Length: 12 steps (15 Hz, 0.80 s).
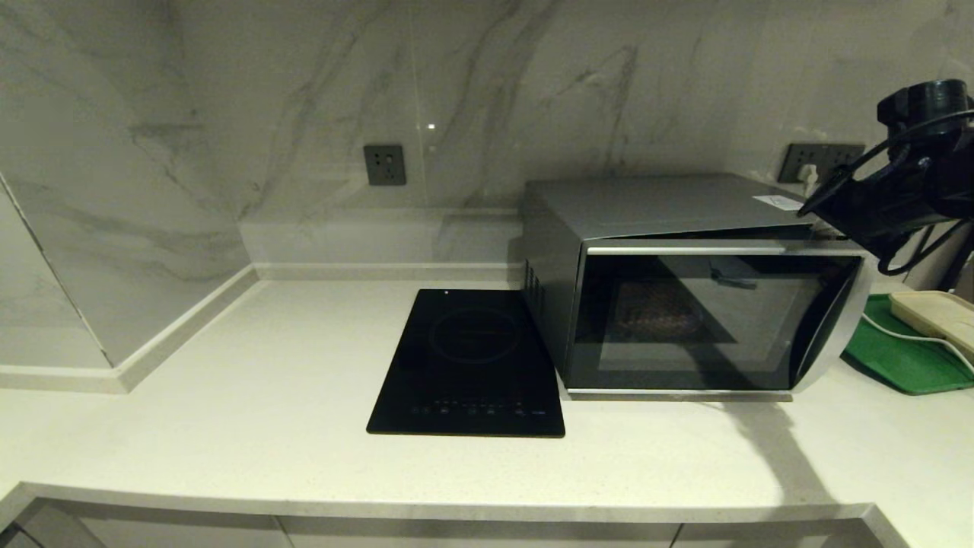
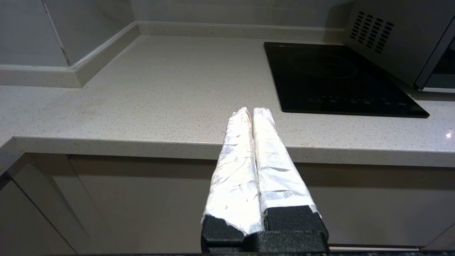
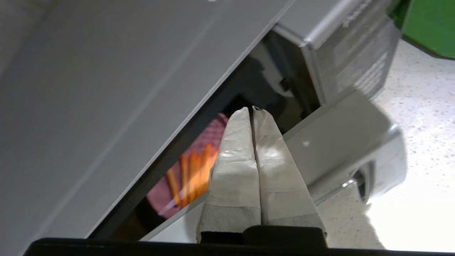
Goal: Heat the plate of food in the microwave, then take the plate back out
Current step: Open the microwave oven
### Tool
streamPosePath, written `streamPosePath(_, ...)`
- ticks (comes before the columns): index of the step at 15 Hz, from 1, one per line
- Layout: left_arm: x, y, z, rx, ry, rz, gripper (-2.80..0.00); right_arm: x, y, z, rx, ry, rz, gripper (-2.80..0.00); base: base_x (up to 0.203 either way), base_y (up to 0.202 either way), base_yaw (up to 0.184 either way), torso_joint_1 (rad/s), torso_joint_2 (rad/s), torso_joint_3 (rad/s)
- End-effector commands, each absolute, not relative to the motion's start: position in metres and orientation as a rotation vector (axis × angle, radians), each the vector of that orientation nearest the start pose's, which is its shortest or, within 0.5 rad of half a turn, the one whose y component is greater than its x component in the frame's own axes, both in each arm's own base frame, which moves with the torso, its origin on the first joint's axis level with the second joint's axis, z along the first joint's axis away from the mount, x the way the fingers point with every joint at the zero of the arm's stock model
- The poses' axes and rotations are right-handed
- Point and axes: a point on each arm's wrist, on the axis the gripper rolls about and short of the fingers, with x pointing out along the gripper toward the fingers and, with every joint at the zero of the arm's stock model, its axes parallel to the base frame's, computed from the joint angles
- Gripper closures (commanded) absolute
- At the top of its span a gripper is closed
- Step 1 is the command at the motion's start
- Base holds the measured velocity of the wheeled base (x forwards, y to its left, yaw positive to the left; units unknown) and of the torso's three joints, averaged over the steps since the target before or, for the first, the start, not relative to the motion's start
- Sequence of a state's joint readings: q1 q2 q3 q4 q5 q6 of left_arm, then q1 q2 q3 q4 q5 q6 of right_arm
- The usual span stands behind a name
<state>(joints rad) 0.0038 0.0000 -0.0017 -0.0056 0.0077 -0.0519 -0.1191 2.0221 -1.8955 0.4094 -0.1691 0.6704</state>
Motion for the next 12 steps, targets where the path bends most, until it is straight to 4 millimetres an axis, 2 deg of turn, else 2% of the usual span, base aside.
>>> streamPosePath(1, -0.023, 0.0, 0.077, -0.052, -0.008, 0.012, 0.0, 0.404, -0.058, 0.258, 0.645, 0.452, -0.472, 0.0, 0.0, 0.0, 0.0, 0.0, 0.0, 0.0)
streamPosePath(7, -0.023, 0.0, 0.077, -0.052, -0.008, 0.012, 0.0, 0.395, -0.06, 0.258, 0.669, 0.497, -0.494, 0.0, 0.0, 0.0, 0.0, 0.0, 0.0, 0.0)
streamPosePath(9, -0.023, 0.0, 0.077, -0.052, -0.008, 0.012, 0.0, 0.385, -0.059, 0.264, 0.681, 0.511, -0.479, 0.0, 0.0, 0.0, 0.0, 0.0, 0.0, 0.0)
streamPosePath(12, -0.023, 0.0, 0.076, -0.052, -0.009, 0.012, 0.0, 0.357, -0.053, 0.282, 0.686, 0.521, -0.447, 0.0, 0.0, 0.0, 0.0, 0.0, 0.0, 0.0)
